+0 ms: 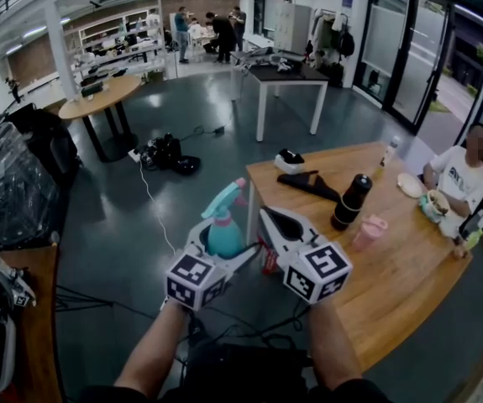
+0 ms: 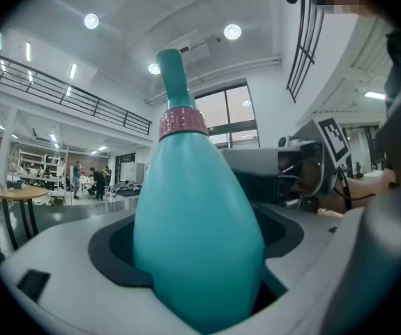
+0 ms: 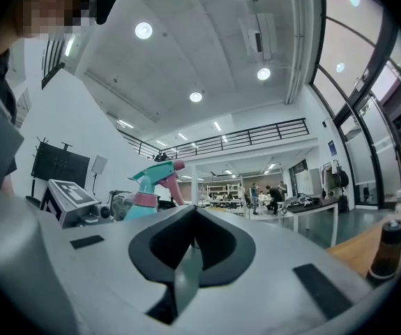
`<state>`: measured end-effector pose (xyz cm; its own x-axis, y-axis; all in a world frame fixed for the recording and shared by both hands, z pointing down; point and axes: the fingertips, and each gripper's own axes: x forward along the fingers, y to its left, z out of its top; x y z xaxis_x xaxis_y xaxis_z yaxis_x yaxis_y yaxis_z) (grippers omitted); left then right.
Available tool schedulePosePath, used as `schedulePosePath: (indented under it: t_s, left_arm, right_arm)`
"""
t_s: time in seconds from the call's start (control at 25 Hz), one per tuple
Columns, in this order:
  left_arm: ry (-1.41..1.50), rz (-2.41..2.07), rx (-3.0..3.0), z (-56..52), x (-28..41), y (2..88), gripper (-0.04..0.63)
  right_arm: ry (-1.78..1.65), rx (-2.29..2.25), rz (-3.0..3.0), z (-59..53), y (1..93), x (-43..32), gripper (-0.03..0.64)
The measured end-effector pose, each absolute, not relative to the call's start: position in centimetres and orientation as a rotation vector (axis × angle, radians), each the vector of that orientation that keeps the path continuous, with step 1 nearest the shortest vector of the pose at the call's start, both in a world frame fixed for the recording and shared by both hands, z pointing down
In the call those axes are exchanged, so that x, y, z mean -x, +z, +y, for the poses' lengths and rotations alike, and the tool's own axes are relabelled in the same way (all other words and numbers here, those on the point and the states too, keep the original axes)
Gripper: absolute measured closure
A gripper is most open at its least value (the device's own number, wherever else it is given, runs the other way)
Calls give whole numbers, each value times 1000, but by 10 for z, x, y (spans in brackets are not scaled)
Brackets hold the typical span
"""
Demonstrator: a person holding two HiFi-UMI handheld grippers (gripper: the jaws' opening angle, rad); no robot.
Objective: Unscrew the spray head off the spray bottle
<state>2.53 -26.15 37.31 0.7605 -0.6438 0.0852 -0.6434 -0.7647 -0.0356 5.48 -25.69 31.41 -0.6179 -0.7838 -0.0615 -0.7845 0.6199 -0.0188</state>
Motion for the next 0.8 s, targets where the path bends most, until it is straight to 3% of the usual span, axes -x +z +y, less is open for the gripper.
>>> schedulePosePath:
  t_s: [0.48,0.6,0.8]
  left_arm:
    - [-125,1019,2921,-266,-32,359,170]
    - [-109,989,2910,-265,-34,353,170]
    - [-88,994,2915,-265,-36,349,170]
  right_arm:
    - [-64,969,2846,-237,286,-34,605]
    - [-85,837,2880,-225,277,-21,536]
    - [-61,816,2932,-221,274,-7,483]
